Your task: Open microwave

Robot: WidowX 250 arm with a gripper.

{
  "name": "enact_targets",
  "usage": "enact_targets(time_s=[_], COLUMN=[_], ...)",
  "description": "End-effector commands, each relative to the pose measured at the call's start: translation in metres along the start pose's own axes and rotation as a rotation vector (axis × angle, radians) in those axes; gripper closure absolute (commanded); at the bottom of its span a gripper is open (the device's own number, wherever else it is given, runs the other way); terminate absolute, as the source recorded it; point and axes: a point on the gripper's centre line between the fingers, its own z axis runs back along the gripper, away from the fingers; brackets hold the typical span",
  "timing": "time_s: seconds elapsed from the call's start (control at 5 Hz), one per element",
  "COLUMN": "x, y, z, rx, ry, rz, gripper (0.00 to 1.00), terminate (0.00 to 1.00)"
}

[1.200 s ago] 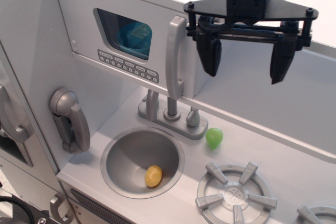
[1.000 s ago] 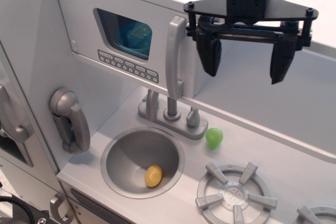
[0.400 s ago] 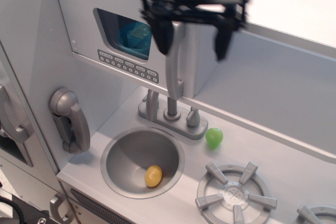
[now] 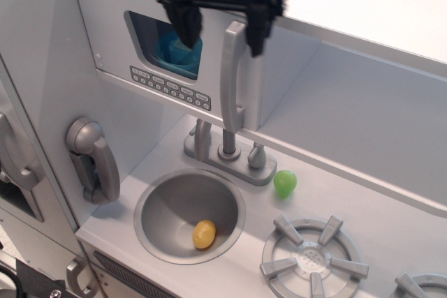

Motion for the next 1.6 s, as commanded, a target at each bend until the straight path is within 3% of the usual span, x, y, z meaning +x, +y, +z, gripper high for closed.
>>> enact_targets(time_s=[0.0,0.4,0.6,1.0,1.4], x=[0.014,0.021,0.025,0.014,-0.021], y=[0.003,-0.007,-0.004,-0.007,0.003], z=[-0.013,-0.022,-0.023,-0.022,-0.007], rx=[0.046,0.042,0.019,0.008,-0.004], ry=[-0.037,-0.042,-0.036,-0.059,-0.035], rz=[-0.004,-0.033,-0.043,-0.087,-0.159], gripper=[0.0,0.0,1.0,1.0,1.0], terminate=[0.0,0.0,0.0,0.0,0.0])
